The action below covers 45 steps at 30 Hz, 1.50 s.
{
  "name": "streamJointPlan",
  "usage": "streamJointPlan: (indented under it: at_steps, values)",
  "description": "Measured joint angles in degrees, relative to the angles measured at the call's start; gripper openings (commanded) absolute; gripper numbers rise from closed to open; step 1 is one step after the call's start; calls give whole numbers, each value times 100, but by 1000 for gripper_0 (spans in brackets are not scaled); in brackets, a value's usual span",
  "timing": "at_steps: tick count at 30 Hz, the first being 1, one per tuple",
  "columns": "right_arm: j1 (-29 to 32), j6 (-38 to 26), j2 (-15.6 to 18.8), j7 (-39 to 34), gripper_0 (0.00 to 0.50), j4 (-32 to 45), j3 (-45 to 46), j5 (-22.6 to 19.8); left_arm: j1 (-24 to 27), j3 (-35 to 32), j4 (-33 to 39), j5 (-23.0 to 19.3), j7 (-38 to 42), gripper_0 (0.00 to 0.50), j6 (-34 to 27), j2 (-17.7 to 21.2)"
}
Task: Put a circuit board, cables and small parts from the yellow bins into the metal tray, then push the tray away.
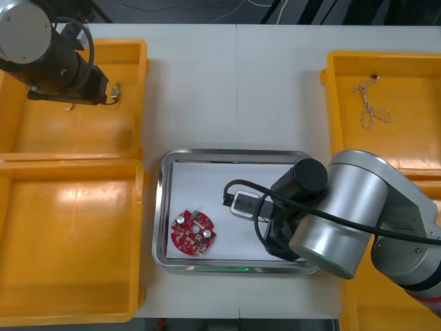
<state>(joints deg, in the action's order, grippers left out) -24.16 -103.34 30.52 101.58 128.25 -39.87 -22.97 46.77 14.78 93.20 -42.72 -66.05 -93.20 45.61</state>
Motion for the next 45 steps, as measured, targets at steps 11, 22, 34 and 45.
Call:
streamJointPlan:
  at_steps: [11,22,34,45]
  values:
    - [410,453,-236,138,0,-306,-48,467,368,-1,-1170,208,-13,500,173,-171]
    - [518,586,-420,138,0,-379,-125,622,703,-2,-2048,542,-594,500,773,-671]
    - [644,721,-420,138,500,-381,-160,896,957,0,-2954,666,-652,500,1454,-945]
    - [646,833,-420,138,500,-390,-187,1056,1098,1,-3413,763,-679,500,1774,-1032]
